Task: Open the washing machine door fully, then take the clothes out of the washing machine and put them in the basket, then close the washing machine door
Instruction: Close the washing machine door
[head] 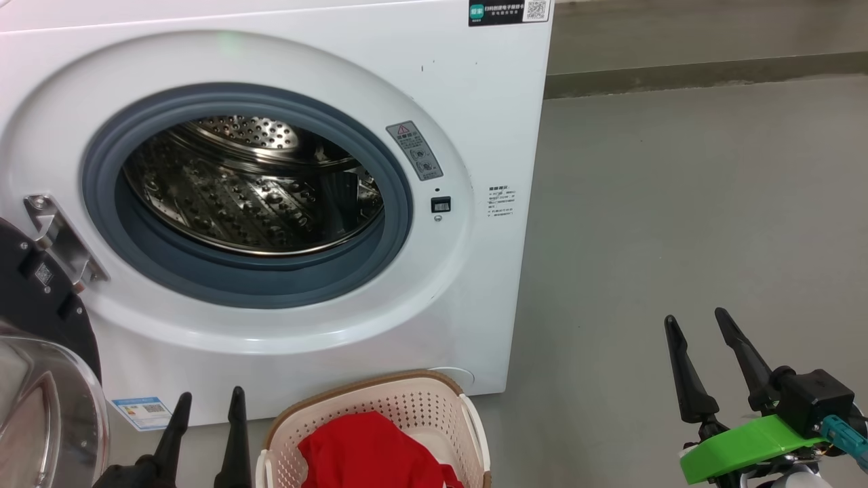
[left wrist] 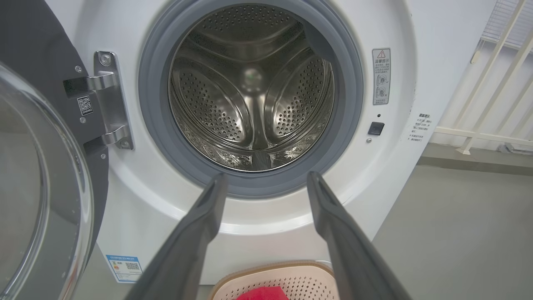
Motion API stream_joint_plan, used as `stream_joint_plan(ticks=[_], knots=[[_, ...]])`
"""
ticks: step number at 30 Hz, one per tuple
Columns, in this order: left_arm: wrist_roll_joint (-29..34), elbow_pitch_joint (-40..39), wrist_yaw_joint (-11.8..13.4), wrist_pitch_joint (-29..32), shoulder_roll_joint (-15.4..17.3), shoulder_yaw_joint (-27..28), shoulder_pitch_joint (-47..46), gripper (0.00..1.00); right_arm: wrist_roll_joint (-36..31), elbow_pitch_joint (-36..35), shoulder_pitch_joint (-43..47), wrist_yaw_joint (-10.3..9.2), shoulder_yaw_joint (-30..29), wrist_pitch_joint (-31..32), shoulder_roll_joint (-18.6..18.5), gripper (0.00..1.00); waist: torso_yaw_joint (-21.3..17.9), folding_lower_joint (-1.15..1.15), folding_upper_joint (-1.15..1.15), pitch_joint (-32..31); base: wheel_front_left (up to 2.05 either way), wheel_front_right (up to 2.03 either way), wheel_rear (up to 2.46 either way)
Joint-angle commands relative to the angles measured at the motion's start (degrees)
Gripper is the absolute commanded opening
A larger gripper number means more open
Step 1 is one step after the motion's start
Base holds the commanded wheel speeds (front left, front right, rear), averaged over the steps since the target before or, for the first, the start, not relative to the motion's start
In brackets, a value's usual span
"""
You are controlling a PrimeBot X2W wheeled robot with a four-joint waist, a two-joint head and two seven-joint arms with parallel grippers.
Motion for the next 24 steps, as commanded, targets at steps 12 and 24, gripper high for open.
stream_joint_plan(ticks=[12, 24], knots=[[2.5, -0.8, -0.4, -0.7, 0.8, 1.5, -1.8, 1.0, 0.0, -1.0, -1.4, 0.36, 1.6, -0.4, -0.5, 1.0, 0.1, 0.0, 0.0, 0.1, -0.76, 0.76, 0.0], [2.0, -1.5, -1.2, -0.7, 0.7, 1.3, -2.2, 1.0, 0.3, -0.8, -1.7, 0.36, 1.8, -0.4, -0.8, 1.0, 0.1, 0.0, 0.0, 0.2, -1.74, 1.79, -0.06]])
